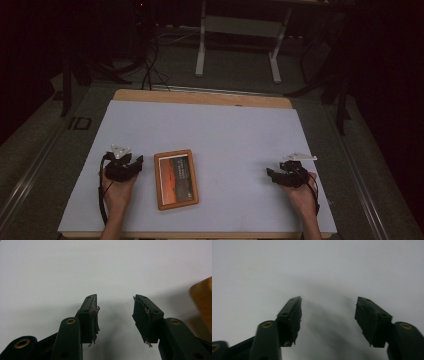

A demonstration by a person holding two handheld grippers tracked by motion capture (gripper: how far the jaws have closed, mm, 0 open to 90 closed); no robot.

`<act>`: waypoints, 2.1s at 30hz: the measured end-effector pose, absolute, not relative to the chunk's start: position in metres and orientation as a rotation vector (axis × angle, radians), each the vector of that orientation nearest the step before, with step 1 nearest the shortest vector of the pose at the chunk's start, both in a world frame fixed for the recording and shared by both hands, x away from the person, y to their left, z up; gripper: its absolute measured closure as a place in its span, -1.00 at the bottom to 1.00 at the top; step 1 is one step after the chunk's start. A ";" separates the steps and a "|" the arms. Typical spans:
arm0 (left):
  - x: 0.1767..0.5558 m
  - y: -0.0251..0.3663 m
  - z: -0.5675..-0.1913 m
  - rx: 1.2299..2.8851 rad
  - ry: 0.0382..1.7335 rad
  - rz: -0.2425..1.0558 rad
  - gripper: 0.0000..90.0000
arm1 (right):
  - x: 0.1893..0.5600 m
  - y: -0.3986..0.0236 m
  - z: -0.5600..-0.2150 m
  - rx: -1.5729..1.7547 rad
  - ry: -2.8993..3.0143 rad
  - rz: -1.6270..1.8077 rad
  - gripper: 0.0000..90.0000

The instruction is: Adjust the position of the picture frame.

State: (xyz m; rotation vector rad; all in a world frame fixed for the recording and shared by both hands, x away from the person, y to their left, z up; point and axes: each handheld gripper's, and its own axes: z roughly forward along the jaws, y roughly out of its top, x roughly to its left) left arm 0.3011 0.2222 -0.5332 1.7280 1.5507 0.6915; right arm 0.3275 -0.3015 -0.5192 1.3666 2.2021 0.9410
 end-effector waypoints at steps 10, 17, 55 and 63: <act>0.302 0.225 -0.535 1.695 1.532 0.582 0.19 | 0.320 -0.278 -0.512 1.266 2.230 0.993 -0.03; 0.300 0.233 -0.535 1.648 1.508 0.489 0.19 | 0.318 -0.258 -0.512 1.225 2.275 1.028 0.00; 0.282 0.219 -0.513 1.739 1.272 0.402 0.11 | 0.325 -0.134 -0.490 0.777 2.504 1.173 1.00; 0.282 0.217 -0.512 1.742 1.259 0.387 0.09 | 0.320 -0.117 -0.495 0.727 2.524 1.189 1.00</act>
